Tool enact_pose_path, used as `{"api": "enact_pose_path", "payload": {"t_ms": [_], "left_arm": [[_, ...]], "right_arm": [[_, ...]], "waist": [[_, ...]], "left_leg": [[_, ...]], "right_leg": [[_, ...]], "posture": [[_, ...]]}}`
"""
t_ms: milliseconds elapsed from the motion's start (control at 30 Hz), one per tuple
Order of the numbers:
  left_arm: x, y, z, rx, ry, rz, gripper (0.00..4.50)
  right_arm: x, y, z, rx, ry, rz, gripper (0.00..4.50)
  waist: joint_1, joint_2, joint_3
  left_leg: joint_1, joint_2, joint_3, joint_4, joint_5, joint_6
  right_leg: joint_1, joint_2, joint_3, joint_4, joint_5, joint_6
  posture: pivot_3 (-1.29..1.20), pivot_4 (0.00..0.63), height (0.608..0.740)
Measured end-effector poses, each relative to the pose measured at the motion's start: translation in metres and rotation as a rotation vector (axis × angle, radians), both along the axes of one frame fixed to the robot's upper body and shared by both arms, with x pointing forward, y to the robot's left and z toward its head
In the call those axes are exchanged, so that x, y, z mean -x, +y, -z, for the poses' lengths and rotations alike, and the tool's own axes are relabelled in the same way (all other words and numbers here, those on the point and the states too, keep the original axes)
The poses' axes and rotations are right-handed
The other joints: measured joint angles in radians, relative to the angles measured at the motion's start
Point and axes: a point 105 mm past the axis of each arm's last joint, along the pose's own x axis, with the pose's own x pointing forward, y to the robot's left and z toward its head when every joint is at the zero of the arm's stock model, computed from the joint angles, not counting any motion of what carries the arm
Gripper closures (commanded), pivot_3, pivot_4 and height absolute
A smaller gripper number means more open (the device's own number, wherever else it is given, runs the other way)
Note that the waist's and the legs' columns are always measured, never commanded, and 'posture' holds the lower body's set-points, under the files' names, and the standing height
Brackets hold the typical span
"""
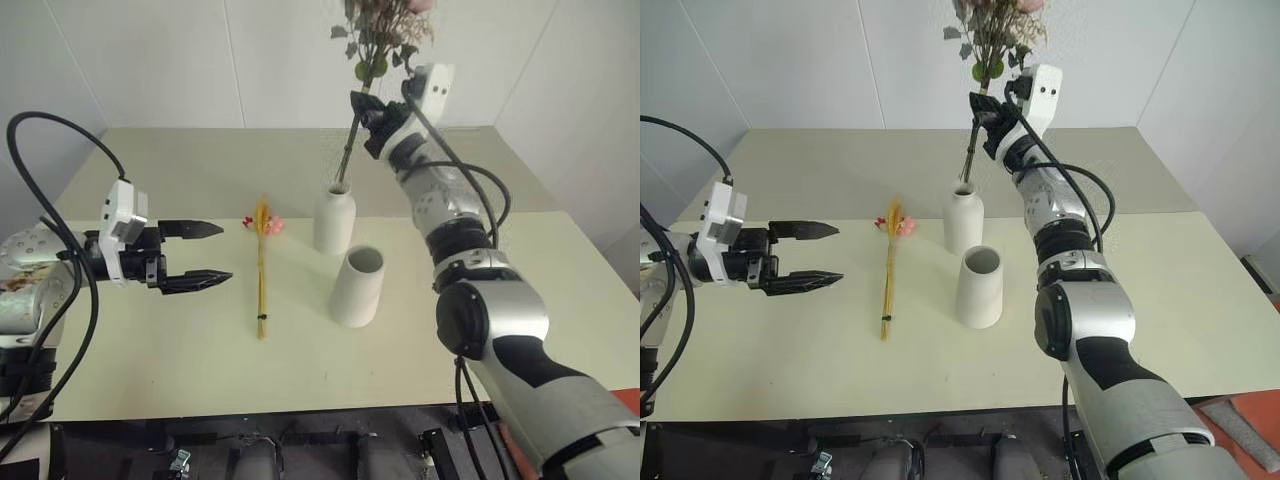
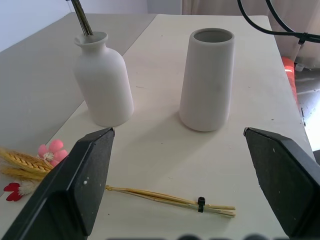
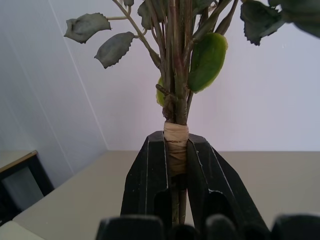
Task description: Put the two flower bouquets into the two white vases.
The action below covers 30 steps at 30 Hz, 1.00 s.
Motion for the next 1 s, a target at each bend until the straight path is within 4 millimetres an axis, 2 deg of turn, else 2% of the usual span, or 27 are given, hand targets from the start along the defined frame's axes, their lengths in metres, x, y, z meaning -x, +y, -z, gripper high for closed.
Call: {"api": "enact_pose_path", "payload": {"t_ms": [67, 300, 467, 500, 633, 767, 867, 1000], "left_arm": [[0.000, 0.000, 0.000, 0.000, -0.001, -0.003, 0.00], [0.000, 0.000, 0.000, 0.001, -0.003, -0.005, 0.00], [0.000, 0.000, 0.001, -0.001, -0.005, -0.008, 0.00], [0.000, -0.001, 0.000, -0.003, -0.007, -0.009, 0.00], [0.001, 0.001, -0.001, 0.000, -0.016, -0.021, 0.00], [0.001, 0.004, 0.001, 0.021, -0.003, -0.066, 0.00], [-0.001, 0.003, 0.003, 0.051, 0.017, -0.101, 0.00], [-0.028, -0.003, 0.008, 0.137, 0.072, -0.358, 0.00]], "right_arm": [[0.000, 0.002, 0.003, 0.018, -0.006, -0.001, 4.27], [0.005, 0.011, 0.020, 0.077, -0.027, -0.051, 1.98], [0.011, 0.017, 0.018, 0.118, -0.075, -0.092, 0.25], [0.014, 0.017, 0.018, 0.128, -0.093, -0.099, 0.04], [0.029, 0.003, 0.034, 0.179, -0.118, -0.102, 0.04], [0.049, -0.031, 0.051, 0.235, -0.095, -0.076, 0.04], [0.062, -0.047, 0.045, 0.260, -0.098, -0.061, 0.04], [0.084, -0.069, 0.033, 0.364, -0.128, -0.016, 0.04]], "waist": [[0.000, 0.000, 0.000], [-0.001, 0.000, 0.000], [-0.001, 0.000, 0.000], [0.000, 0.000, 0.000], [0.008, 0.000, 0.000], [0.013, 0.000, 0.000], [0.009, 0.000, 0.000], [0.010, 0.000, 0.000]], "left_leg": [[0.000, 0.000, 0.000, 0.000, 0.000, 0.000], [0.000, 0.001, 0.000, 0.000, 0.000, 0.000], [0.000, 0.001, 0.000, 0.000, 0.000, 0.000], [0.000, 0.001, 0.000, 0.000, 0.000, 0.000], [0.000, 0.002, 0.000, 0.000, 0.000, 0.000], [-0.001, 0.002, 0.000, 0.000, 0.000, 0.000], [0.001, 0.002, 0.000, 0.000, 0.000, 0.000], [0.002, 0.006, 0.000, 0.001, 0.000, 0.000]], "right_leg": [[0.000, 0.000, 0.000, 0.000, 0.000, 0.000], [0.000, 0.000, 0.000, 0.000, 0.000, 0.000], [0.000, 0.001, 0.000, -0.001, 0.000, 0.000], [0.000, 0.001, 0.000, -0.001, 0.000, 0.000], [0.000, 0.002, 0.000, -0.001, 0.000, 0.000], [0.000, 0.001, 0.000, -0.001, 0.000, 0.000], [0.000, 0.002, 0.000, 0.000, 0.000, -0.001], [0.003, 0.006, 0.001, -0.001, 0.000, 0.000]], "posture": [[0.00, 0.150, 0.740], [0.00, 0.150, 0.740], [0.00, 0.150, 0.740], [0.00, 0.150, 0.740], [0.00, 0.150, 0.740], [0.00, 0.150, 0.740], [0.00, 0.150, 0.740], [0.00, 0.150, 0.740]]}}
